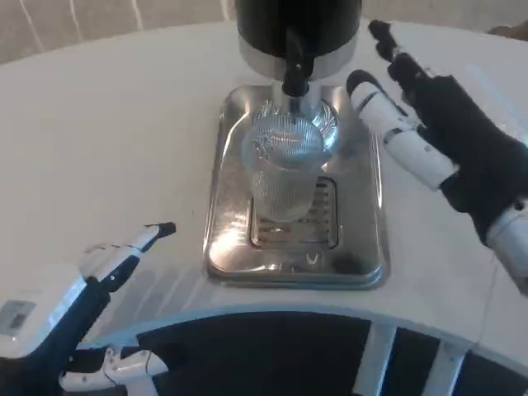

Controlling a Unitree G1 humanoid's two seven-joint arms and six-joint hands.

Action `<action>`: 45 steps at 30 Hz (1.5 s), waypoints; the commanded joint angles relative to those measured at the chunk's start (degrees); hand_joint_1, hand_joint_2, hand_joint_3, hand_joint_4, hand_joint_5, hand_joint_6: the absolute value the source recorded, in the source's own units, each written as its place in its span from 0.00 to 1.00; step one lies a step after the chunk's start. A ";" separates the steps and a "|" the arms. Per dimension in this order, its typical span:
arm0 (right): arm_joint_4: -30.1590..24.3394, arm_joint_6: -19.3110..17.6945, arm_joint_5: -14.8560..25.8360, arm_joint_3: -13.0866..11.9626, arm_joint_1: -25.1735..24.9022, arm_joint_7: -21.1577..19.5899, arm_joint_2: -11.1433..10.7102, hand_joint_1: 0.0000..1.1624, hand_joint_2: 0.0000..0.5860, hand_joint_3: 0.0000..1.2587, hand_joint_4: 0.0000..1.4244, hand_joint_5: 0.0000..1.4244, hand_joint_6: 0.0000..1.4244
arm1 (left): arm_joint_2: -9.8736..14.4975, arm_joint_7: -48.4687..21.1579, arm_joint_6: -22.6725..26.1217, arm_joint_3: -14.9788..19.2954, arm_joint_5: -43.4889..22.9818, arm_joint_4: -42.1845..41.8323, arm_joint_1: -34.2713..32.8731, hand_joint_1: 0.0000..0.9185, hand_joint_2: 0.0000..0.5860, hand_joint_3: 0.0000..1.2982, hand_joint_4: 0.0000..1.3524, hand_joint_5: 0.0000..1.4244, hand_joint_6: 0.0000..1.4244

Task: Grasp the cup under the faucet to collect the drink, then remove the cup.

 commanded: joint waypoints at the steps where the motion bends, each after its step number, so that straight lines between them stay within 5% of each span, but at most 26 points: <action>1: 0.39 0.52 2.60 2.15 -0.34 -1.77 -1.29 0.04 0.82 0.00 0.00 0.00 0.00 | 0.53 -1.34 0.72 1.13 -1.43 -0.42 1.28 0.11 0.15 0.10 0.04 0.11 0.14; 13: 3.09 1.65 8.33 6.26 -2.45 -6.22 -3.18 0.03 0.82 0.00 0.00 0.00 0.00 | 0.47 -1.92 0.59 3.18 -2.26 -0.45 2.99 0.11 0.15 0.10 0.05 0.11 0.14; 45: 17.88 -2.16 24.79 9.85 -12.31 -17.59 -10.72 0.02 0.84 0.00 0.00 0.00 0.00 | 0.84 -3.01 2.55 5.78 -4.05 0.31 4.06 0.11 0.15 0.11 0.05 0.11 0.14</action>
